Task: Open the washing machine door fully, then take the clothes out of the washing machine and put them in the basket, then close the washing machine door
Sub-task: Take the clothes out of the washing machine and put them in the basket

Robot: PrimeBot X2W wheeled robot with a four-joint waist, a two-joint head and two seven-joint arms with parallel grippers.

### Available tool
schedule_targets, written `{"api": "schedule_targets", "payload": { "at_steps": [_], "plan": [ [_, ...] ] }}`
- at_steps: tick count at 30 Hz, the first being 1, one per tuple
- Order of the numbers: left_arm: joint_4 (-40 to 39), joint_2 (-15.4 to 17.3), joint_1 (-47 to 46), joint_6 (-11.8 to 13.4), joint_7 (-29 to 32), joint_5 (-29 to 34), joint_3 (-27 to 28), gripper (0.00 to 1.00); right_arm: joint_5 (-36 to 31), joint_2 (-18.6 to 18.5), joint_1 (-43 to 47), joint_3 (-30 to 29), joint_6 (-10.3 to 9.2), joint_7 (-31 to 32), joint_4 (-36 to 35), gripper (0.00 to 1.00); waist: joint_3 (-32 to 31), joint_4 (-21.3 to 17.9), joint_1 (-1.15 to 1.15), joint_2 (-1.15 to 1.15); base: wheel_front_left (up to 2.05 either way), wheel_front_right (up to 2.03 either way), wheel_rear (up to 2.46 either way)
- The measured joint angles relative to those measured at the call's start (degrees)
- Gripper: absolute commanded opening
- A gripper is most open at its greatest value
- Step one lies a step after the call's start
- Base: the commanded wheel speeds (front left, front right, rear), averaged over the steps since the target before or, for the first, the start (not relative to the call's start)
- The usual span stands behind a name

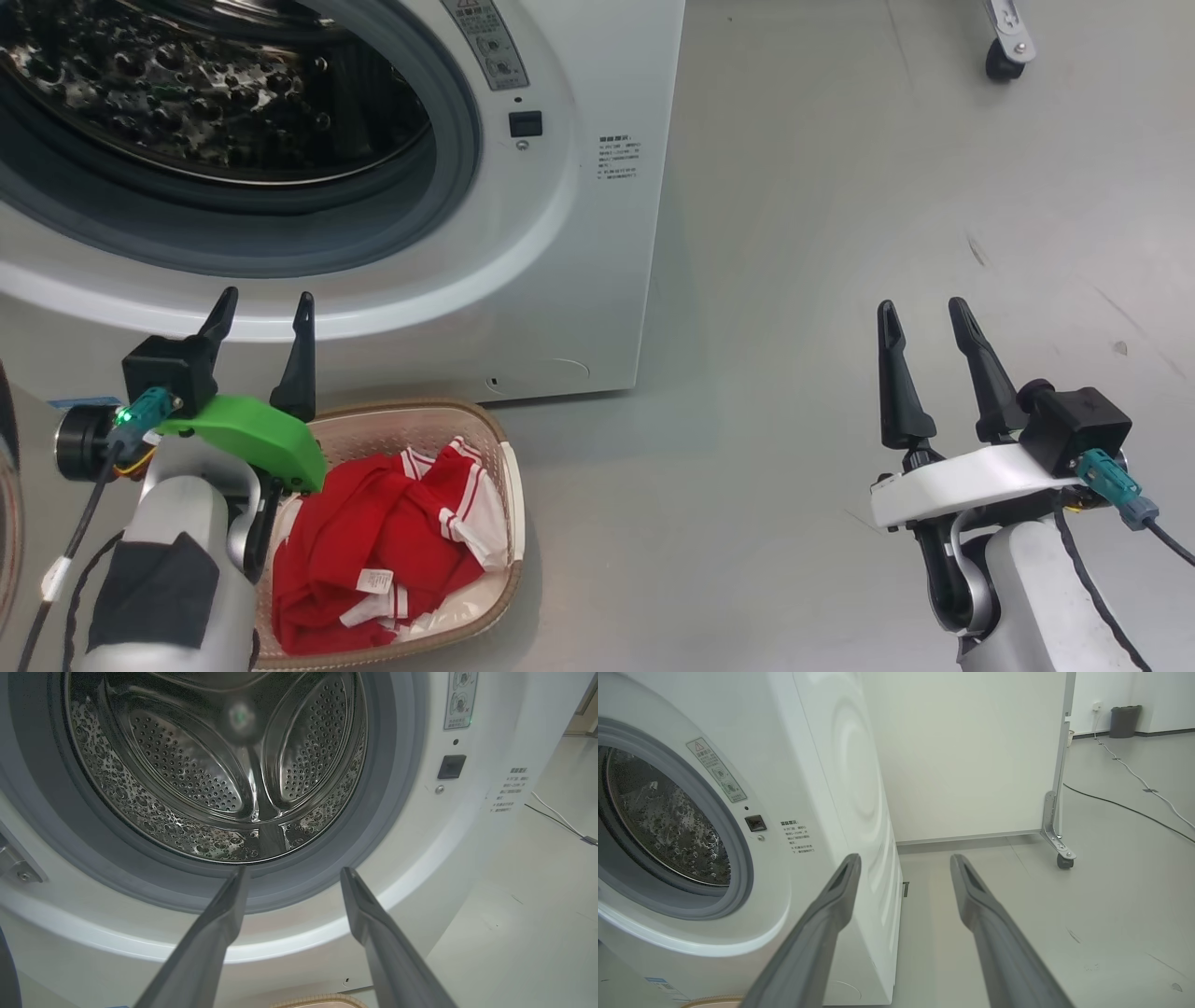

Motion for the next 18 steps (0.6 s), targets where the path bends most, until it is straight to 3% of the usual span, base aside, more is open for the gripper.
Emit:
{"api": "schedule_targets", "payload": {
  "at_steps": [18],
  "plan": [
    [-15.4, -0.5, 13.5, 0.0, 0.0, -1.8, 3.1, 1.0, 0.0, -0.9, 3.8, 0.6, 0.0, 0.0, -2.1, 1.0, -6.5, 4.2, 0.0, 0.0, 0.0, 0.0, 0.0]
  ]
}}
